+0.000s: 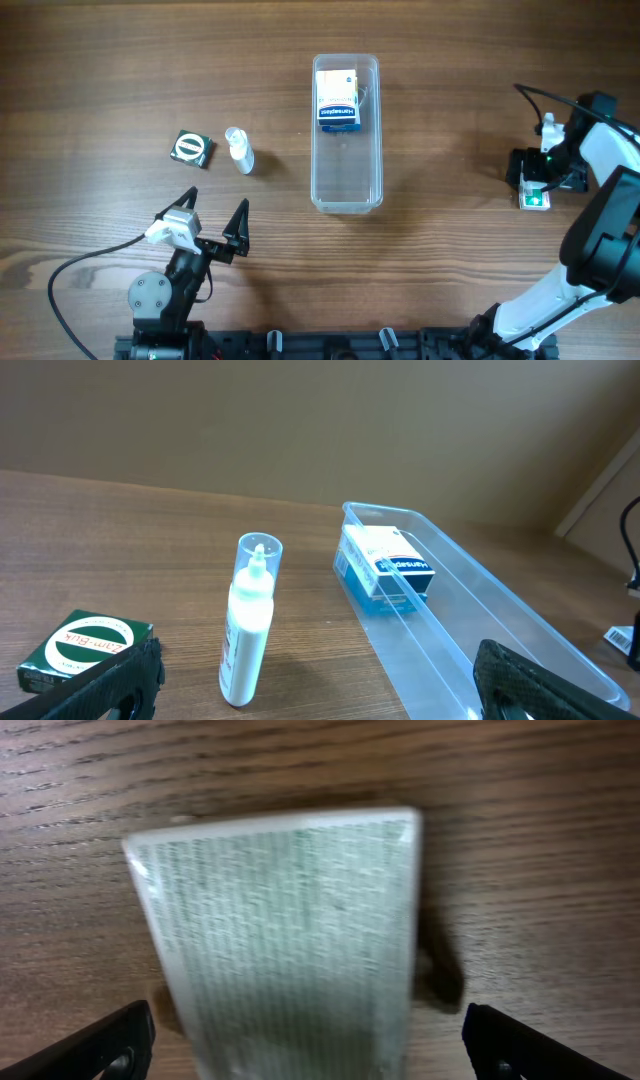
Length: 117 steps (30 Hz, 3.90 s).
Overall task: Pack container
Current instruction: 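Lower the right gripper and grasp the white-green Panadol box, then lift the Panadol box and carry it over the container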
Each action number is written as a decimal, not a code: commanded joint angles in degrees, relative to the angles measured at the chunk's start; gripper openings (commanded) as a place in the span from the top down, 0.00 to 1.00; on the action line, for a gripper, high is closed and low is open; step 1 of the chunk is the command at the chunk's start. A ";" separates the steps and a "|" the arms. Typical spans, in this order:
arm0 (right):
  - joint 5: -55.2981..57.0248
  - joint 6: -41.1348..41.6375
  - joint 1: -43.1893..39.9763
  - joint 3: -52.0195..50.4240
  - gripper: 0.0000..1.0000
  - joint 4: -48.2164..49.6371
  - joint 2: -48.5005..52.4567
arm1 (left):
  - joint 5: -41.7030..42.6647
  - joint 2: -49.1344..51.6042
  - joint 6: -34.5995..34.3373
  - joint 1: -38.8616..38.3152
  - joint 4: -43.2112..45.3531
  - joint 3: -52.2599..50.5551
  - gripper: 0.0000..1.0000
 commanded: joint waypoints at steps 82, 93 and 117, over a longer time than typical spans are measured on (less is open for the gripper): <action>-3.65 7.30 6.36 12.41 0.53 -6.60 -2.62 | -0.15 -0.37 0.90 0.42 0.13 -0.46 0.00; -9.90 21.05 31.87 36.83 0.57 -12.07 -6.99 | -0.15 -0.37 0.90 0.42 0.13 -0.46 0.00; -2.01 35.17 50.90 37.09 0.56 8.48 9.25 | -0.15 -0.37 0.90 0.42 0.13 -0.46 0.00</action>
